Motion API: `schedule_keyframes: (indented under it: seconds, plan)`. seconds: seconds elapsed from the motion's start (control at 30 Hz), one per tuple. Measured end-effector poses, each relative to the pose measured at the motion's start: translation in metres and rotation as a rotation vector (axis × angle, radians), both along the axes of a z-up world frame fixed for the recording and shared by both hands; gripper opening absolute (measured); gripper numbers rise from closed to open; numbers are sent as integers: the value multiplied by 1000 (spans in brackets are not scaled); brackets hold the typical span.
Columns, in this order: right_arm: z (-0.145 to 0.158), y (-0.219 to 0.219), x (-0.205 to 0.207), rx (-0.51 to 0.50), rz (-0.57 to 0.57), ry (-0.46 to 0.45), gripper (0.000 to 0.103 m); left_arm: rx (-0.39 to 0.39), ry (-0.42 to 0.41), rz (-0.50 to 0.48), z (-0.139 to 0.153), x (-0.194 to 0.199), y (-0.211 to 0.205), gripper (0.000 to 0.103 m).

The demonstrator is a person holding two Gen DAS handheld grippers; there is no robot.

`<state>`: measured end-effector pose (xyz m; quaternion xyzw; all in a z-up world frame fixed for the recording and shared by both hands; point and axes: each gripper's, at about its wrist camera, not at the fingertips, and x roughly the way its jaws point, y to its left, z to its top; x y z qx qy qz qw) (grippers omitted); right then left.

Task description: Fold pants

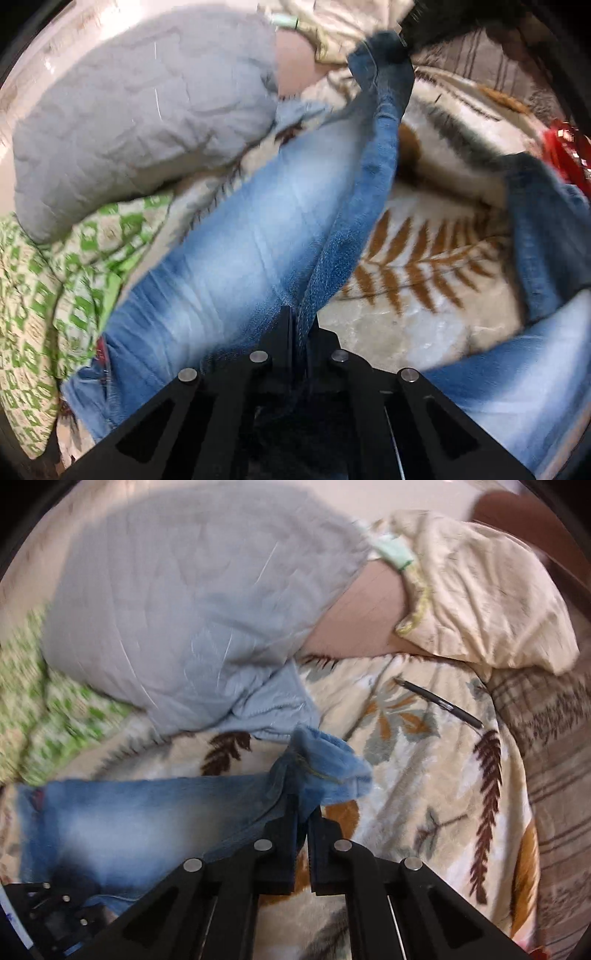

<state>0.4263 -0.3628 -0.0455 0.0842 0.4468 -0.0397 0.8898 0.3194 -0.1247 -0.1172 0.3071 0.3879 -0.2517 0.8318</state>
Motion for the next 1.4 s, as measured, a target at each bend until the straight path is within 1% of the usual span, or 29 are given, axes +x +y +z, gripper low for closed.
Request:
schedule_keyframes:
  seconds: [0.07, 0.13, 0.2, 0.27, 0.33, 0.4, 0.47, 0.5, 0.53, 0.57, 0.6, 0.63, 0.67, 0.7, 0.73, 0.8, 0.9, 0.97, 1.03, 1.1, 1.17, 1.23, 1.27, 1.33, 1.4]
  plan:
    - [-9, -18, -17, 74, -40, -8, 4, 13, -14, -11, 1, -3, -2, 5]
    - [-36, -33, -26, 100, -88, 54, 4, 57, 30, -6, -13, 2, -10, 5]
    - [-64, -40, -31, 142, -126, 133, 4, 118, 65, -9, -33, 4, -21, 5]
    - [-90, -43, -36, 170, -156, 190, 4, 177, 23, -28, -46, -1, -30, 3]
    - [-101, -44, -37, 176, -165, 200, 4, 177, 32, -5, -44, 1, -31, 3]
    - [-101, -42, -35, 176, -168, 196, 4, 167, 51, 6, -40, 4, -29, 3]
    - [-96, -40, -32, 183, -166, 198, 5, 162, 42, 11, -37, 6, -27, 10]
    - [-90, -40, -32, 190, -167, 194, 5, 170, 24, 21, -36, 6, -25, 29]
    - [-83, -41, -34, 200, -160, 189, 6, 186, -10, 41, -37, 4, -22, 61]
    - [-75, -42, -36, 203, -154, 179, 9, 196, -40, 64, -34, 3, -21, 77]
    - [-67, -43, -40, 195, -149, 167, 22, 184, -44, 82, -28, 1, -17, 94]
    - [-58, -44, -47, 180, -140, 147, 33, 138, -26, 83, -19, -2, -12, 94]
    - [-48, -44, -54, 170, -128, 124, 71, 105, -13, 82, -12, -6, -9, 94]
    - [-36, -44, -65, 162, -120, 85, 94, 79, -13, 82, -3, -12, -6, 94]
    - [-21, -43, -82, 153, -111, 24, 95, 59, -21, 80, 5, -18, -4, 94]
    - [-3, -43, -111, 151, -62, -23, 95, 2, -17, 67, 22, -30, -2, 95]
    - [13, -44, -166, 176, -29, -80, 95, -167, 76, 9, 46, -47, 0, 103]
    - [12, -41, -208, 186, -25, -98, 95, -301, 165, -29, 58, -54, -2, 103]
    - [5, -40, -244, 194, -42, -107, 95, -389, 246, -40, 64, -60, -8, 103]
    - [-16, -33, -277, 221, -77, -100, 95, -461, 338, -41, 65, -57, -19, 103]
    - [-36, -25, -295, 250, -103, -85, 95, -488, 397, -40, 63, -57, -32, 103]
    - [-49, -24, -306, 282, -142, -81, 95, -474, 423, -39, 60, -53, -52, 103]
    - [-56, -24, -308, 307, -168, -73, 95, -464, 460, -54, 58, -52, -57, 103]
    - [-68, -27, -309, 354, -212, -78, 95, -455, 497, -66, 51, -46, -76, 103]
    - [-79, -31, -301, 356, -259, -71, 95, -442, 527, -78, 42, -40, -92, 103]
